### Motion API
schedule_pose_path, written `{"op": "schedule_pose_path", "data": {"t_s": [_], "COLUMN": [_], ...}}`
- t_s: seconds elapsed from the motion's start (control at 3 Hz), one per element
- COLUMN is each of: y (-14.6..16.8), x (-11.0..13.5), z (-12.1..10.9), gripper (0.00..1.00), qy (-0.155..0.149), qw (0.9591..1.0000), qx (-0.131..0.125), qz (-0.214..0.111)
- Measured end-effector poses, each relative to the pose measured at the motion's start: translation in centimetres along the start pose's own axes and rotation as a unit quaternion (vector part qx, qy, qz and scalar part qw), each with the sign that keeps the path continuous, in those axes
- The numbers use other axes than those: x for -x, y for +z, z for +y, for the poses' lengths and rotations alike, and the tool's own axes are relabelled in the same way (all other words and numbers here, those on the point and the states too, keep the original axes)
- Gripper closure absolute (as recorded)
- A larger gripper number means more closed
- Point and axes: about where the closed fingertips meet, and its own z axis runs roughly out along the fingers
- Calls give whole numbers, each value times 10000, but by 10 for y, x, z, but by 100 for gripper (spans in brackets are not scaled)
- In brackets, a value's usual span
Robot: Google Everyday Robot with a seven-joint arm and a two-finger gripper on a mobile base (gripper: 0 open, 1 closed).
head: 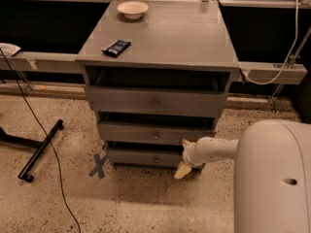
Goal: Open bottom drawer
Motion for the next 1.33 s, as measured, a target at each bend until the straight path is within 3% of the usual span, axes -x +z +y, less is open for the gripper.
{"op": "schedule_pose_path", "data": {"t_s": [0.33, 0.67, 1.33], "y": [9, 15, 59], "x": [-53, -85, -115], "z": [-9, -10, 9], "gripper": [0, 0, 0], "qy": [202, 360, 250], "qw": [9988, 9975, 9989], "qx": [-158, -171, 175], "qz": [408, 583, 348]}}
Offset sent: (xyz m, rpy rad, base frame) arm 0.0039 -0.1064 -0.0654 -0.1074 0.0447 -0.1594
